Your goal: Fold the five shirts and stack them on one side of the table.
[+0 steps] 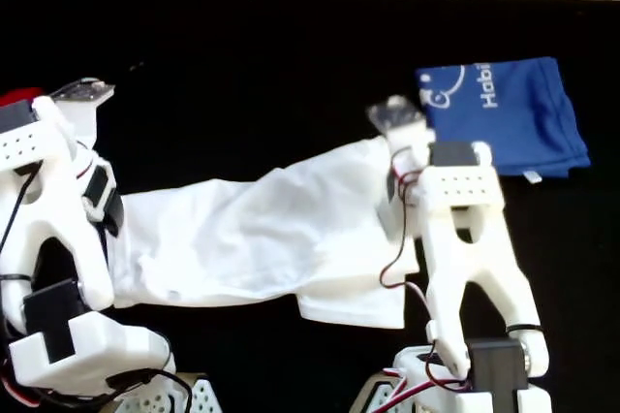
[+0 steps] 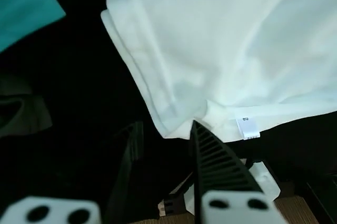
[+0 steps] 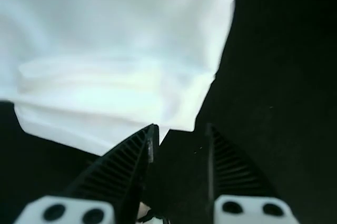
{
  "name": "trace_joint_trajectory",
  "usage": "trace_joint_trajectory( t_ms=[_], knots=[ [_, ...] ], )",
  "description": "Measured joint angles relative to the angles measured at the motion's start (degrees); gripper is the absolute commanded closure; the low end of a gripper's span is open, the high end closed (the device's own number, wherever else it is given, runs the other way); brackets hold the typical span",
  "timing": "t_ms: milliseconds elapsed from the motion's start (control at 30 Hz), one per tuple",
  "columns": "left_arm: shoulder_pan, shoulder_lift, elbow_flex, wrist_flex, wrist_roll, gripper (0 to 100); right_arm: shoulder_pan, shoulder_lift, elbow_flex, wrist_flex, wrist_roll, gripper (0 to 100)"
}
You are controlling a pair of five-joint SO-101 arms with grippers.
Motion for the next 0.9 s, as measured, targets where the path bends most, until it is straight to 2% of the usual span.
trace_joint_trajectory(
  t_ms=[100, 233, 467, 667, 800, 900],
  knots=[
    [4.0, 1.3, 0.8, -4.1, 5.2, 99, -2.0, 2.6, -6.7, -1.1, -2.0, 98.1],
    [8.0, 8.0, 1.1, -9.7, 8.5, 99, -5.4, 12.2, -14.9, -1.4, -4.0, 98.2],
    [6.7, 23.0, -8.0, -16.2, 12.7, 99, -6.6, 34.4, -31.6, -1.5, -5.0, 98.3],
    [2.4, 36.7, -23.4, -15.4, 13.4, 99, -5.1, 53.3, -46.9, -1.4, -5.0, 98.3],
    [0.8, 44.5, -34.8, -9.7, 13.5, 99, -1.8, 62.6, -59.9, -0.5, -5.0, 98.3],
    [0.0, 49.3, -43.5, -5.4, 13.5, 99, -1.1, 67.3, -68.9, 3.9, -5.0, 98.3]
  ],
)
